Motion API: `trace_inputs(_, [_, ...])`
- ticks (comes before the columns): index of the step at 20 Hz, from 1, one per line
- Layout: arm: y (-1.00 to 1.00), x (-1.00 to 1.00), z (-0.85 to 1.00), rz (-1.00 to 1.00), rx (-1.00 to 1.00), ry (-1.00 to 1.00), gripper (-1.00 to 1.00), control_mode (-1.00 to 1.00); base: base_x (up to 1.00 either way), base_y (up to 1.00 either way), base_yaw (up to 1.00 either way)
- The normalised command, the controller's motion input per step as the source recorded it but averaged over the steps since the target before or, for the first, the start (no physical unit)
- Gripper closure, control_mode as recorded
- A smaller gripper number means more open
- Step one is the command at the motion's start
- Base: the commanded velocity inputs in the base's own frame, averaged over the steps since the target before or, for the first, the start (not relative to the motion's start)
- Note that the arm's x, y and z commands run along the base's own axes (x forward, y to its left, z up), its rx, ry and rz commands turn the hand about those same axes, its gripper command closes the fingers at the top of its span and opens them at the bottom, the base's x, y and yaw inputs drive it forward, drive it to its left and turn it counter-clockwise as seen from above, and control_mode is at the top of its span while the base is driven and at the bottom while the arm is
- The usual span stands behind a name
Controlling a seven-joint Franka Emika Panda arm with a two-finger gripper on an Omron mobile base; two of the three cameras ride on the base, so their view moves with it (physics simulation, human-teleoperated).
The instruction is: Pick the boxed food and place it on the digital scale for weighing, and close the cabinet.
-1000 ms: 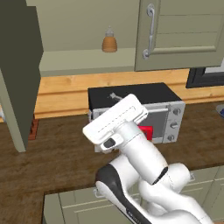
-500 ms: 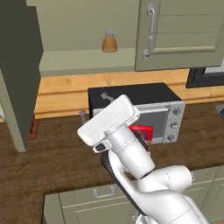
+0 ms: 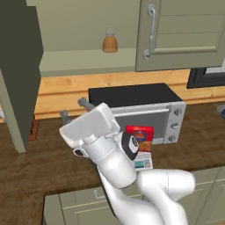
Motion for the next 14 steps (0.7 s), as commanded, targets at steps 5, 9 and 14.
trace_inputs(5, [0.38,-0.36,-0.15,-0.15,-0.08,-0.34,-1.0,-1.0,0.0,0.0,0.0])
trace_inputs(9, [0.0,-0.96,-0.33,-0.12,-0.01,-0.37,-1.0,-1.0,0.0,0.0,0.0])
trace_inputs(14, [0.19,-1.0,-0.63,-0.01,-0.08,-0.23,-1.0,-1.0,0.0,0.0,0.0])
